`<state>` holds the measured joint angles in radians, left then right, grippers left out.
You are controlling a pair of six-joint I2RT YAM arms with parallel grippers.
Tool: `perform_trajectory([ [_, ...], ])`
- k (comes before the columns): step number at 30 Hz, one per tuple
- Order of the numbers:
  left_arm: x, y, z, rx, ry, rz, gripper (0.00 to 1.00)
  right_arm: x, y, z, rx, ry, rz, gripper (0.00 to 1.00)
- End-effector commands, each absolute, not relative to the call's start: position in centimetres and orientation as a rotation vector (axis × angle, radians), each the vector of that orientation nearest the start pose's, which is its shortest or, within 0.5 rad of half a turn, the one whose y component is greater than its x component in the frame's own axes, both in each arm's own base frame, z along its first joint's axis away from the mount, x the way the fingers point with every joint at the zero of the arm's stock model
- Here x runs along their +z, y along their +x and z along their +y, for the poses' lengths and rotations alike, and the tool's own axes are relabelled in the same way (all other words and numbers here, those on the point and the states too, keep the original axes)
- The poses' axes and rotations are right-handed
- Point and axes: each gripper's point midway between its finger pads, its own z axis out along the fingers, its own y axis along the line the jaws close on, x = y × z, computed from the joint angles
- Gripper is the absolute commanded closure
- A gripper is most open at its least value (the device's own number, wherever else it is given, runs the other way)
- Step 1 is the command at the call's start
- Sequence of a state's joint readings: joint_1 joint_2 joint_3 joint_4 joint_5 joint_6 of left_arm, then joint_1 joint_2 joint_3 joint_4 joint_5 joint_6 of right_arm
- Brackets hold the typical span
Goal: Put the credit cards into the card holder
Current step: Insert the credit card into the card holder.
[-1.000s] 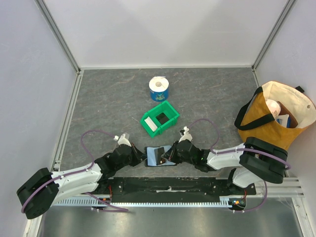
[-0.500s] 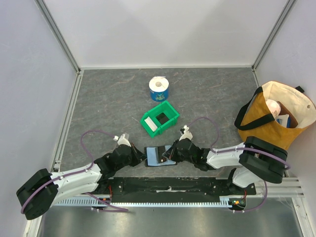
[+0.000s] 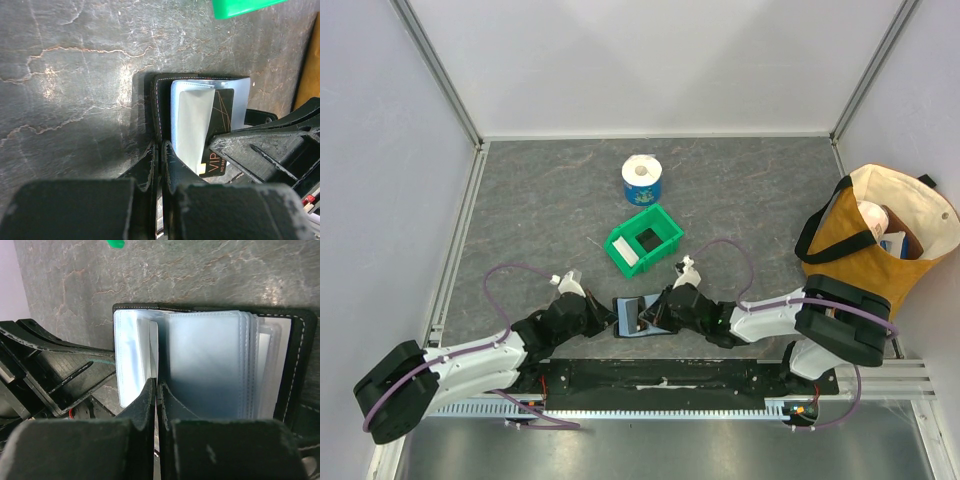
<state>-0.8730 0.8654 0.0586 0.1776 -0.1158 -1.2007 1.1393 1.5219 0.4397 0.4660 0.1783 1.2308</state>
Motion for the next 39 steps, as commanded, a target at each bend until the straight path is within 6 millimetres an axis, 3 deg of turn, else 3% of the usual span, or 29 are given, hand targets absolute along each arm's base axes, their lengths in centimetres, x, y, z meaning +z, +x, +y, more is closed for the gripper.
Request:
perform_trajectory([
  [1, 1.1, 15.0, -20.5, -0.965, -0.478, 2.351, 0.98, 0.6, 13.4, 33.5, 0.937, 0.176, 2.525, 0.94],
  [4, 1.1, 15.0, -20.5, -0.966, -0.480, 2.347, 0.98, 0.7, 14.0, 32.4, 0.850, 0.183, 2.513, 0.82],
  [7, 1.1, 14.9, -20.3, -0.966, -0.484, 2.346, 0.98, 1.6, 15.0, 30.4, 0.760, 0.210, 2.460, 0.55],
  [8, 1.0, 14.9, -20.2, -0.962, -0.486, 2.347, 0.98, 2.1, 15.3, 29.9, 0.745, 0.212, 2.434, 0.50],
  [12, 0.9, 14.8, -20.3, -0.958, -0.477, 2.352, 0.98, 3.0, 15.6, 29.8, 0.755, 0.180, 2.399, 0.42],
  [18, 1.1, 14.9, -20.6, -0.968, -0.471, 2.351, 0.98, 2.6, 14.8, 33.0, 0.850, 0.067, 2.453, 0.45],
  [25, 1.2, 14.9, -20.6, -0.977, -0.473, 2.344, 0.98, 3.6, 14.5, 35.9, 0.970, -0.015, 2.439, 0.55],
  [35, 1.2, 15.0, -20.6, -0.971, -0.469, 2.348, 0.98, 5.0, 14.4, 37.9, 1.066, -0.094, 2.392, 0.64],
  [39, 1.1, 15.0, -20.6, -0.970, -0.472, 2.347, 0.98, 6.4, 14.4, 38.1, 1.148, -0.091, 2.326, 0.74],
])
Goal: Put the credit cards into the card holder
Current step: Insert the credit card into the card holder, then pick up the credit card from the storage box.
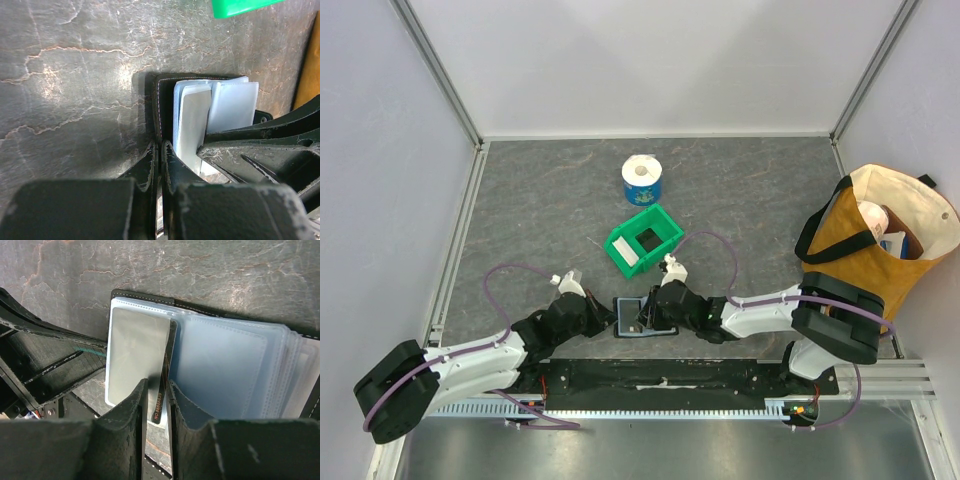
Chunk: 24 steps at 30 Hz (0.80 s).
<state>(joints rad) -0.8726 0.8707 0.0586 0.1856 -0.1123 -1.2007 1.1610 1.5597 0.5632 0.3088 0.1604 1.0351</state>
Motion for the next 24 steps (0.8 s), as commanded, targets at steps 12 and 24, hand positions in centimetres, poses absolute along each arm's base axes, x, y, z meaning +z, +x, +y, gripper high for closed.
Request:
perform_trajectory([
  [12, 1.7, 15.6, -20.2, -0.946, -0.491, 2.312, 0.98, 12.9, 20.1, 33.8, 0.840, -0.164, 2.198, 0.36],
  [24, 2.3, 17.1, -20.2, -0.847, -0.441, 2.316, 0.98, 14.9, 31.5, 37.8, 0.783, -0.433, 2.260, 0.24],
])
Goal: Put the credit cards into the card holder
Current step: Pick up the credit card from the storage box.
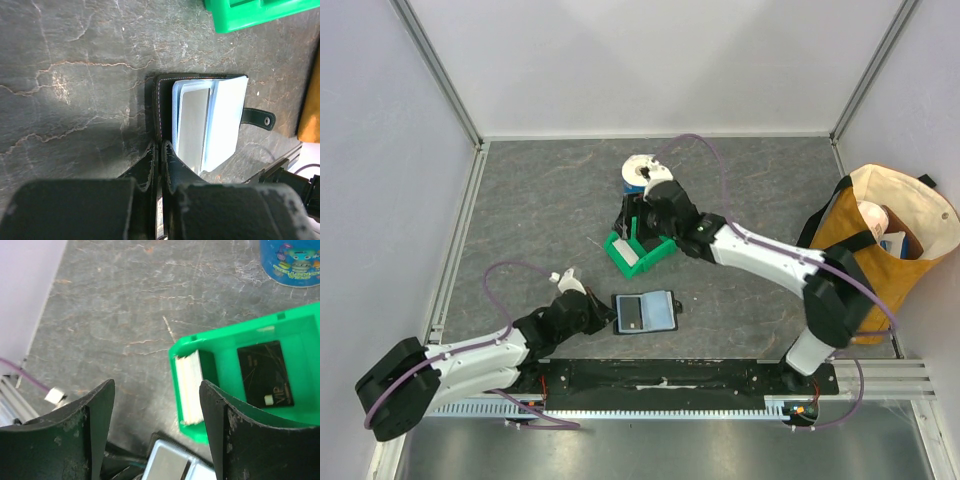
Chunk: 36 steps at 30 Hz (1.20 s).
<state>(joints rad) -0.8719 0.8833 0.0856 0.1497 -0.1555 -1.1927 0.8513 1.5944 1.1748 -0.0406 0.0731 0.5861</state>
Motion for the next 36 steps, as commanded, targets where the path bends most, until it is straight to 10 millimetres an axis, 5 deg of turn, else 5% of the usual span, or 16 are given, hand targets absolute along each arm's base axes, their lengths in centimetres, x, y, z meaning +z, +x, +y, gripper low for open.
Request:
perform_trajectory([
  [1, 2.3, 17.1, -20.3, -0.846, -0.438, 2.316, 0.98, 14.6, 32.0, 38.0, 0.784, -0.446, 2.269, 0.24],
  [15, 1.4, 17.4, -19.8, -0.809, -0.431, 2.341, 0.98, 9.4, 34.0, 39.7, 0.849, -0.537, 2.375, 0.19],
  [30, 1.0, 17.9, -19.9, -0.819, -0.440, 2.351, 0.98, 7.9, 33.0, 40.2, 0.944, -0.615, 2.433, 0.20],
  [36, 1.0, 18.0, -19.8, -0.820, -0.440, 2.353, 0.98, 8.6, 33.0, 40.2, 0.955, -0.627, 2.417, 0.27],
])
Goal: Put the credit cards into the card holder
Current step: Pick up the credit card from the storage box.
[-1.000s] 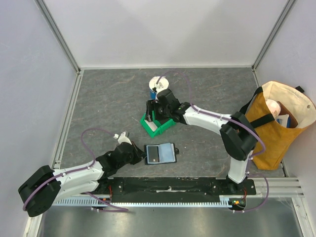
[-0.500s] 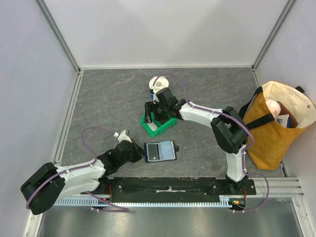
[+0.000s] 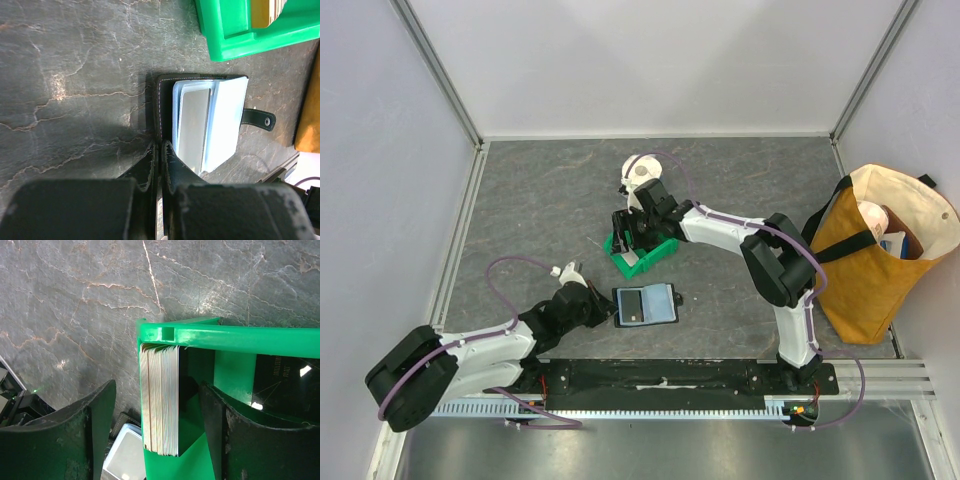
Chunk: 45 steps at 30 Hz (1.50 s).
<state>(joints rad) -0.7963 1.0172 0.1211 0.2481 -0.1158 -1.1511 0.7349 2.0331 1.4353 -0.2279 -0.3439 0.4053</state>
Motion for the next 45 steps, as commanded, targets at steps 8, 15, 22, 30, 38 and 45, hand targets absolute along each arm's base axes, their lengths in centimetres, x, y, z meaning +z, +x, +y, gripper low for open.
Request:
perform_trajectory([
  [8, 1.0, 18.1, -19.8, -0.820, -0.446, 2.352, 0.98, 9.9, 33.0, 39.9, 0.976, -0.622, 2.396, 0.35],
  [15, 1.1, 18.2, -19.8, -0.821, -0.444, 2.351, 0.98, 10.7, 32.9, 39.6, 0.991, -0.620, 2.382, 0.42],
  [22, 1.0, 18.1, -20.0, -0.826, -0.443, 2.356, 0.98, 11.1, 32.8, 39.4, 1.000, -0.616, 2.378, 0.48],
  [30, 1.0, 18.2, -20.0, -0.829, -0.440, 2.354, 0.98, 11.1, 33.0, 39.1, 1.000, -0.608, 2.379, 0.66],
  [38, 1.1, 18.2, -20.1, -0.831, -0.441, 2.355, 0.98, 11.4, 33.9, 38.5, 0.959, -0.575, 2.370, 0.76],
  [45, 0.9, 18.1, -20.0, -0.830, -0.444, 2.360, 0.98, 11.0, 35.0, 37.7, 0.876, -0.560, 2.364, 0.90],
])
